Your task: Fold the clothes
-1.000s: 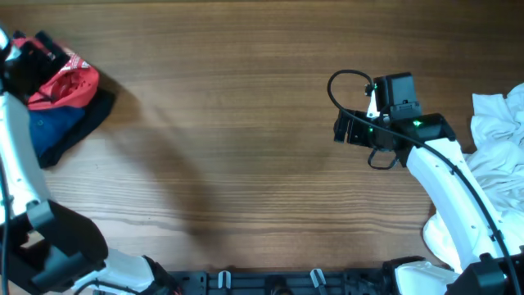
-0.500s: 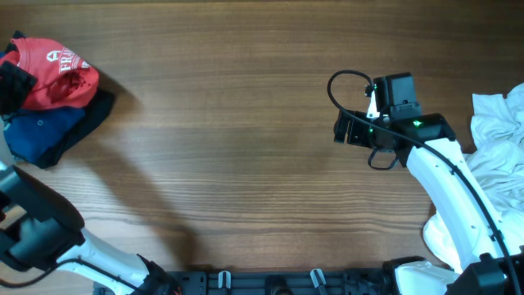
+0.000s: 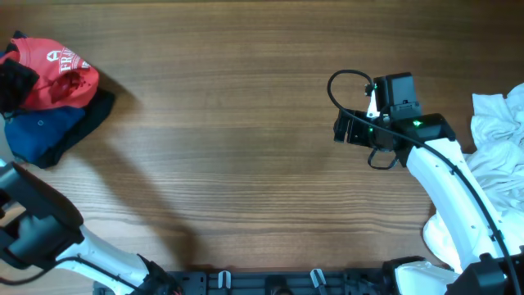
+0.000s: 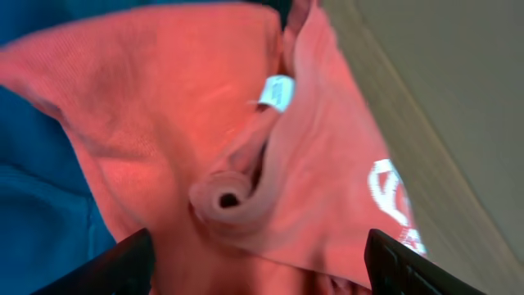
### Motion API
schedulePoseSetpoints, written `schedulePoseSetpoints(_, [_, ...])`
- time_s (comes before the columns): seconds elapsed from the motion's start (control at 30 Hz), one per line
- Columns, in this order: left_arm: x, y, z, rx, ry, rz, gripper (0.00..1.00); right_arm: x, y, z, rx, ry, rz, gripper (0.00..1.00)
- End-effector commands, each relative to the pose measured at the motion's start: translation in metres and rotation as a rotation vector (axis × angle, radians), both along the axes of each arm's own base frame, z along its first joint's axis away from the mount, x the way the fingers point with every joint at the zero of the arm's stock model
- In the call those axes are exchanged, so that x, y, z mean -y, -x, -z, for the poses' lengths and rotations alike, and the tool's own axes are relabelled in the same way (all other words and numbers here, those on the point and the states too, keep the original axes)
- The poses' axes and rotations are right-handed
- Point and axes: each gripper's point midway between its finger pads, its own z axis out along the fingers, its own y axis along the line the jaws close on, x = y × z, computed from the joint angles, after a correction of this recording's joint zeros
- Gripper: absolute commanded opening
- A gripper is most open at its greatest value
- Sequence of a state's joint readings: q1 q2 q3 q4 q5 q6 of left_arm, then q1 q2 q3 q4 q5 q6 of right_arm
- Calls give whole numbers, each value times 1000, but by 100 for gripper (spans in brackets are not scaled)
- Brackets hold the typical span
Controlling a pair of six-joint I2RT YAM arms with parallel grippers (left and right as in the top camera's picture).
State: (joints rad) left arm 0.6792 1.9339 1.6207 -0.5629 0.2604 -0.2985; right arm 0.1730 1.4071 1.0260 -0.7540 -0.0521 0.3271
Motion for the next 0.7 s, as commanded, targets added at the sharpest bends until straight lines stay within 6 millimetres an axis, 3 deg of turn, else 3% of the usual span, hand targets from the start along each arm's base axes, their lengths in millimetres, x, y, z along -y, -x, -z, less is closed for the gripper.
schedulePoseSetpoints(0.0, [3, 1, -36, 62, -44, 8, 83, -1, -1, -1, 6, -11, -11, 100])
schedulePoseSetpoints(0.33, [-2, -5, -4, 25, -14, 8, 86, -1, 0, -1, 1, -14, -4, 99])
schedulePoseSetpoints(0.6, [-8, -15, 22, 12, -3, 11, 76, -2, 0, -1, -1, -26, 12, 99])
schedulePoseSetpoints(0.67, [-9, -17, 21, 22, -8, 12, 63, -2, 1, -1, -3, -26, 12, 99])
